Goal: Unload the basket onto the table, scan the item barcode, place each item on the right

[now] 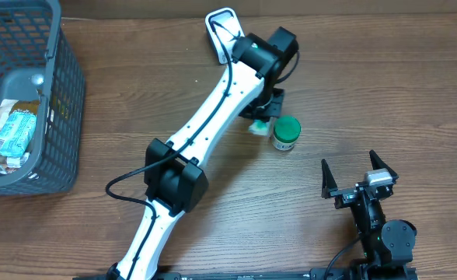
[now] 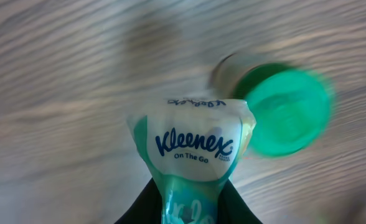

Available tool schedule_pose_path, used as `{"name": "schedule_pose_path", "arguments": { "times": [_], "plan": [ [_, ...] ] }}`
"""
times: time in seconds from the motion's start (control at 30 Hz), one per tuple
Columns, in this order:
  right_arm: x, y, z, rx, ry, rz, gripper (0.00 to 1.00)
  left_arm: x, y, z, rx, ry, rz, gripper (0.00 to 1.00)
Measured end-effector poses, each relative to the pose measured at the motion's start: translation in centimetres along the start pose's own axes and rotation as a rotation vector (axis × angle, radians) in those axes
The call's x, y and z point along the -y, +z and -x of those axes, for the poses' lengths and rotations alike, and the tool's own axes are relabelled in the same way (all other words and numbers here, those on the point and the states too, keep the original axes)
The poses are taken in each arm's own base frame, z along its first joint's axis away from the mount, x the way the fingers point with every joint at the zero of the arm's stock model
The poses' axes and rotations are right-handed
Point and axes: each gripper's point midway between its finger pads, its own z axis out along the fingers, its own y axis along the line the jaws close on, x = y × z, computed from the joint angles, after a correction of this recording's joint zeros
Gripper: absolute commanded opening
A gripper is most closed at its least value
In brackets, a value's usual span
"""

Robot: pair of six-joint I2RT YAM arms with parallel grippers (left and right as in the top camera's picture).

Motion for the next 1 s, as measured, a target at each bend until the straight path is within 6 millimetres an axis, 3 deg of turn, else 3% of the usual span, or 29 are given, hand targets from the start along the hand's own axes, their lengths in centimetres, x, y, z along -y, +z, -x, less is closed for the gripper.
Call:
{"name": "schedule_pose_path", "arguments": {
  "times": [0.13, 0.33, 0.8, 1.0],
  "plan": [
    [0.0, 0.0, 0.0, -0.001, 0.0, 0.0, 1.0, -2.0, -0.1, -0.6, -0.025, -0.016, 0.076, 0.16],
    [0.0, 0.0, 0.0, -0.001, 0.0, 0.0, 1.0, -3.2, 0.6, -0.8, -0.029, -0.056, 0.154, 0.2],
    [0.0, 0.0, 0.0, 0.0, 0.0, 0.0, 1.0, -5.4, 7.5, -3.0, -0.132, -0.152, 0.26, 0.31],
    [0.0, 0.0, 0.0, 0.0, -0.001, 0.0, 1.0, -6.4, 10.0, -3.7, -0.156, -0.174, 0.277, 0.54]
  ]
}}
